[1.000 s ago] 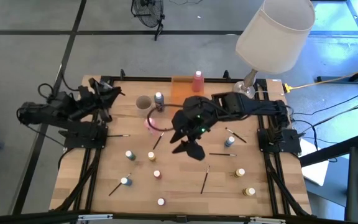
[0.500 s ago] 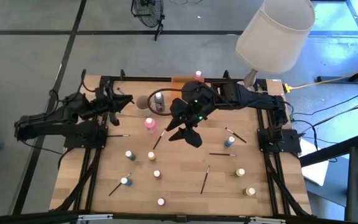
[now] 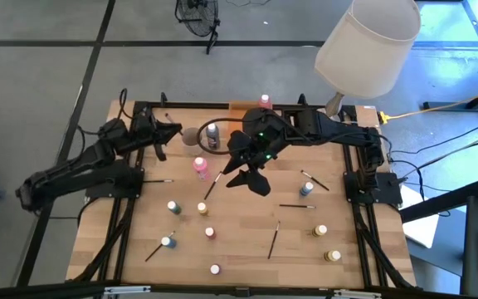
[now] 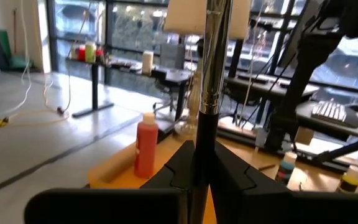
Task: Pick & Place Paint Supplies
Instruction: Put the black paint brush into the white cup
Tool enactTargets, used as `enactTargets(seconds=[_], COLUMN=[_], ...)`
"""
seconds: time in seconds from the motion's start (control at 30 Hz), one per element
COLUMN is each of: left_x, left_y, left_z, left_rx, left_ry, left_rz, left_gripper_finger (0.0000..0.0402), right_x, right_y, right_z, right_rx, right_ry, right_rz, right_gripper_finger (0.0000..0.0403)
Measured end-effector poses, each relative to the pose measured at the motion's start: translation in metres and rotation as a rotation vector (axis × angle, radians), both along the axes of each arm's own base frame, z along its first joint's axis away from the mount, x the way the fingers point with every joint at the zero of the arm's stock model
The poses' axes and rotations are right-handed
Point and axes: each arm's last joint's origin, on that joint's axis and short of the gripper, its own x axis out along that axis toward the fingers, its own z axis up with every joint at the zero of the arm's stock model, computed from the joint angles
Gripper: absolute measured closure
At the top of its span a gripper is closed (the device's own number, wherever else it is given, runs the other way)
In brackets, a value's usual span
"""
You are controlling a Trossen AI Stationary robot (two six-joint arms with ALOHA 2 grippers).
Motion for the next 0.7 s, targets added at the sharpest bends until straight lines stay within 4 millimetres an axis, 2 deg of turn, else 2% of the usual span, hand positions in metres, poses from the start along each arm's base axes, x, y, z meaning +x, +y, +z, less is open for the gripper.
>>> enactTargets(seconds=[0.3,0.5,0.7], left_x=[-0.003,-0.002,0.005], left_y=[0.013,0.015,0.022], left_z=[-0.035,-0.042,-0.063], left_rx=[-0.012,0.041,-0.049], left_ry=[0.009,0.024,0.107], left_rz=[0.021,0.030,0.048], left_gripper_finger=[0.0379,0.0379,0.0379], right_x=[0.001,0.001,0.002], right_y=[-0.006,-0.012,-0.020], right_z=[0.000,0.000,0.000], right_rx=[0.000,-0.003,-0.005], right_ry=[-0.003,0.003,-0.007], right_rz=[-0.015,-0.028,-0.046], right_gripper_finger=[0.0197,0.0197,0.0197])
